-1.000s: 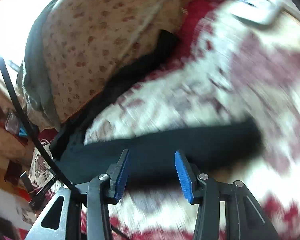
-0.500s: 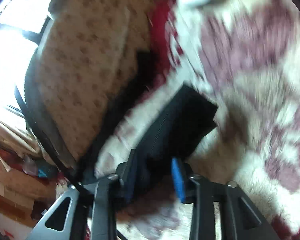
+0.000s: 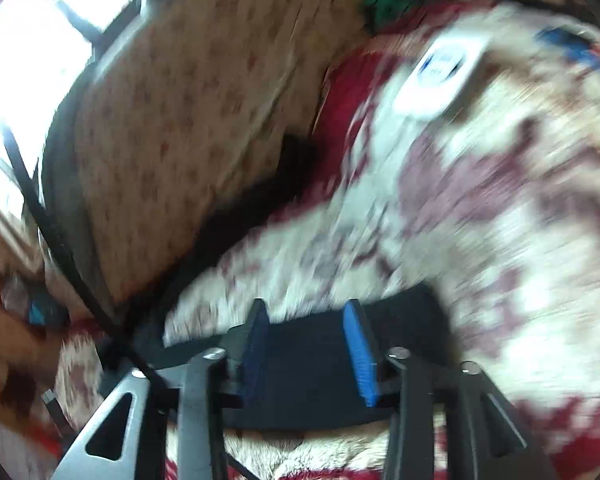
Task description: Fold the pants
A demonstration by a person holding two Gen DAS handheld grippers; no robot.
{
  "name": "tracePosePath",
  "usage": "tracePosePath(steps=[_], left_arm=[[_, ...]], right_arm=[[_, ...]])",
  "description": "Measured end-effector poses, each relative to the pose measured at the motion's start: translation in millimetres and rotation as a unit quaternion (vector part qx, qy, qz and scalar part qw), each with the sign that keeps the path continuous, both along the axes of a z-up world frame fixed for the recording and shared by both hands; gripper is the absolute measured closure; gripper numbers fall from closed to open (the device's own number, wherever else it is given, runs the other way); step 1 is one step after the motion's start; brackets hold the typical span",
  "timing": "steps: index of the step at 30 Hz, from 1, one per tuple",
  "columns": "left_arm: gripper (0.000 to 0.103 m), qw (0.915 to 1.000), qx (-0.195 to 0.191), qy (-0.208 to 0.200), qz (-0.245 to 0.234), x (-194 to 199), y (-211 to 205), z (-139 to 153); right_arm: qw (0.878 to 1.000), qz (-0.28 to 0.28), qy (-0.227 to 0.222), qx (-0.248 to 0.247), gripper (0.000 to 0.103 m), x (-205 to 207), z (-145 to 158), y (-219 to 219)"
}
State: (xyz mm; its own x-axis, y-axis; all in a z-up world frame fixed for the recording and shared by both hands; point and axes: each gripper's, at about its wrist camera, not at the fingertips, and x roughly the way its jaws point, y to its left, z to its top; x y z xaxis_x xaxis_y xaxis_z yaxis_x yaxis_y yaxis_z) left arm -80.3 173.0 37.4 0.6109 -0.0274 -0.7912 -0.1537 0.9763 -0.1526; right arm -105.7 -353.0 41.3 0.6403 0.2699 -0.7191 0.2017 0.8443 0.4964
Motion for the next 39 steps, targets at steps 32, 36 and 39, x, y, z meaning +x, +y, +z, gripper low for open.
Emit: tracePosePath(steps=[32,36,39], left_arm=[[0.057,0.9876,-0.027,0.013,-0.154,220,-56,29],[0.057,0.9858,-0.019,0.031,-0.164,247,-55,17],[0.057,0.9817,-0.008,0.044,-0.185,262,-56,10]], right_arm=[[0.988,0.111,0.047,0.094,0.052,292,1,107],[0.989,0.098,0.077,0.080,0.052,327,-6,116],[0.986,0.090,0.127,0.052,0.051,350,-14,122]])
